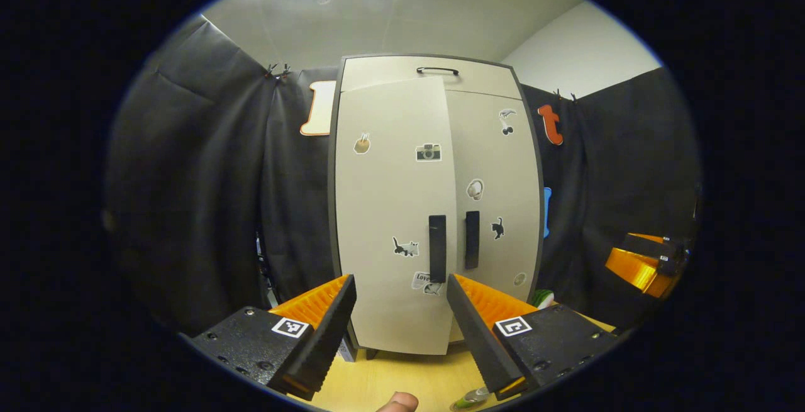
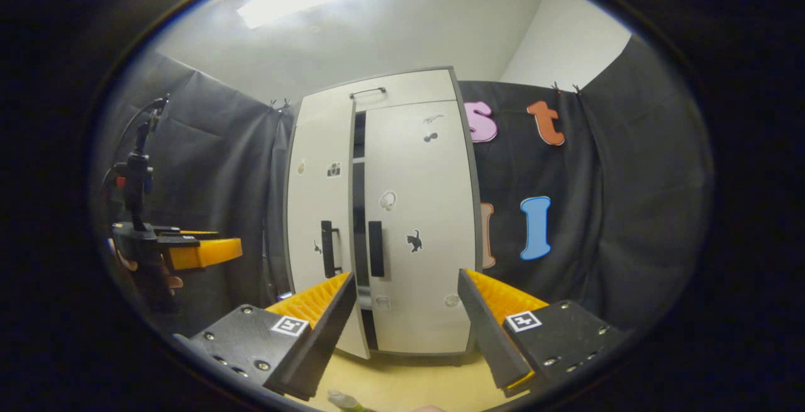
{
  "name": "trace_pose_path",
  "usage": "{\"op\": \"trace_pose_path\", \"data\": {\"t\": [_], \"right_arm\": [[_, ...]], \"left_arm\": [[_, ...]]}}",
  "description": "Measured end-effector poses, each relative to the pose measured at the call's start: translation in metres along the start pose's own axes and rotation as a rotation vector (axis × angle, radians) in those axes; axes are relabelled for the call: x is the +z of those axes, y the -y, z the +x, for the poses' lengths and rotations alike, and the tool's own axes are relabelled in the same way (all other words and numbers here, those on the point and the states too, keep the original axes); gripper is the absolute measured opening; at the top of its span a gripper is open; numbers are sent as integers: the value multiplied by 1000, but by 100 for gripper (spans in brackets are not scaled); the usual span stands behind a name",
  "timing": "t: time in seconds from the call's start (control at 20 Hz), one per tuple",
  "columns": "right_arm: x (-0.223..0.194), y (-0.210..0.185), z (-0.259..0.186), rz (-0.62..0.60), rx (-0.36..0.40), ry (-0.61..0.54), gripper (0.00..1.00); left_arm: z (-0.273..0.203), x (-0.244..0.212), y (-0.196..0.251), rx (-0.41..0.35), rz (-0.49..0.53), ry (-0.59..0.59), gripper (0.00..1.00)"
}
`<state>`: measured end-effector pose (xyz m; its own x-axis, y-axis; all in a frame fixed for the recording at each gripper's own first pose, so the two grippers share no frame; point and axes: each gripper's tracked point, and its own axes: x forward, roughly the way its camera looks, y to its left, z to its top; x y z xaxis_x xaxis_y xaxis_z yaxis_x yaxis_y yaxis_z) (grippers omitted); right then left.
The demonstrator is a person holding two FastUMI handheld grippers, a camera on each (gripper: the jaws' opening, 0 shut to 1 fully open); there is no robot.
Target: Grasp the bottle in the cabinet with the left hand and place it on the coaster, then close the right door with the right hand and the left door with the left hand.
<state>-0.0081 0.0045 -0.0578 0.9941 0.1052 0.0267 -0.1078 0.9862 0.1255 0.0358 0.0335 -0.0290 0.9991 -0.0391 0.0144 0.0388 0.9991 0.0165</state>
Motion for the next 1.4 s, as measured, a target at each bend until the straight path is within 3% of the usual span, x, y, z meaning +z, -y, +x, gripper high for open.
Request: {"op": "trace_pose_path", "data": {"t": [0.15, 0.2, 0.25, 0.55, 0.95, 1.4], "right_arm": [[1, -7, 3, 16, 1, 19, 98], [2, -11, 5, 13, 8, 27, 94], [1, -15, 5, 4, 12, 35, 98], [-8, -40, 8, 21, 7, 19, 98], [3, -53, -5, -42, -9, -2, 98], [5, -62, -7, -55, -55, -7, 98]], "left_arm": [[-3, -5, -6, 39, -5, -16, 93], [-5, -7, -7, 36, -13, -14, 93], [-8, -12, -8, 29, -16, -21, 93], [-9, -19, -25, 4, -39, -45, 93], [-21, -20, -39, 1, -36, -46, 93], [-21, -22, -32, -67, -42, -38, 93]]}}
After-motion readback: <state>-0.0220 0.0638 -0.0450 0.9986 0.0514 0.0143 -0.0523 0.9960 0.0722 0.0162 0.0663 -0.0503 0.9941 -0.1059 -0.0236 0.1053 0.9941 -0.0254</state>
